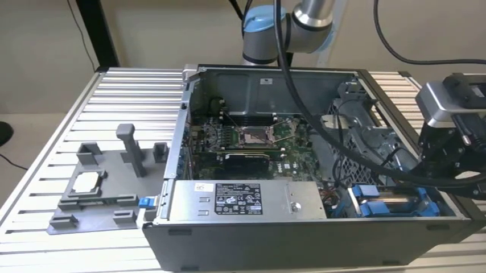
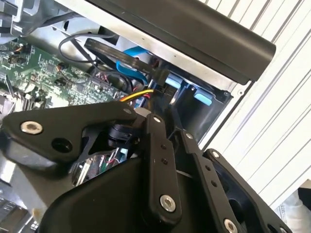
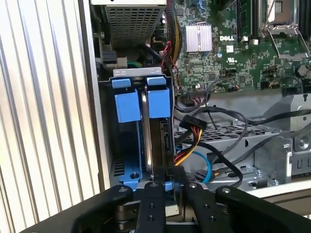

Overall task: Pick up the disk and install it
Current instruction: 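Insert the second disk wire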

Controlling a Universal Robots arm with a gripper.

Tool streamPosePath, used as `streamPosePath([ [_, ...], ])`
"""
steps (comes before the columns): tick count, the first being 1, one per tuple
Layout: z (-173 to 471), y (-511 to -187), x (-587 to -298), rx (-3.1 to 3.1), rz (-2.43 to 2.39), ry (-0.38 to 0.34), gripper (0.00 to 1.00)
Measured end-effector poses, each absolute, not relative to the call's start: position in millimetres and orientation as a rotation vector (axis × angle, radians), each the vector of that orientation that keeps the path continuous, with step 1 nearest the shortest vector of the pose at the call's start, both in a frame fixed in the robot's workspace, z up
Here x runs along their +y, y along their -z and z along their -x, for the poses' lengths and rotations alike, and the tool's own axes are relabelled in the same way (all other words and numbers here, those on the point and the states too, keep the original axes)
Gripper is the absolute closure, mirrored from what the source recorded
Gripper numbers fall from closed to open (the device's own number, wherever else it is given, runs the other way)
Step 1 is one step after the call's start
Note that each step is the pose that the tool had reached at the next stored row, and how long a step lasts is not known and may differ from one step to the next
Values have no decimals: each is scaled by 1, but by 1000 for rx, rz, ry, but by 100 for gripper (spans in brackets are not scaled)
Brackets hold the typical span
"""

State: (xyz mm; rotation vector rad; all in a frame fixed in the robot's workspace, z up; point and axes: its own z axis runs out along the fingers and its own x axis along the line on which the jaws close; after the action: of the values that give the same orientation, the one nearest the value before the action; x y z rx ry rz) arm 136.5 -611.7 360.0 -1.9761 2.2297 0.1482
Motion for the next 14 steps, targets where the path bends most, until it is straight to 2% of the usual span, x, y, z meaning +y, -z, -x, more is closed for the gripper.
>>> streamPosePath([
  [7,-144,-358,-614,2188,1934,-236,0],
  [8,-144,-358,-616,2189,1934,-238,100],
  [13,-146,-358,-621,2194,1936,-250,100],
  [14,-146,-358,-623,2194,1936,-252,0],
])
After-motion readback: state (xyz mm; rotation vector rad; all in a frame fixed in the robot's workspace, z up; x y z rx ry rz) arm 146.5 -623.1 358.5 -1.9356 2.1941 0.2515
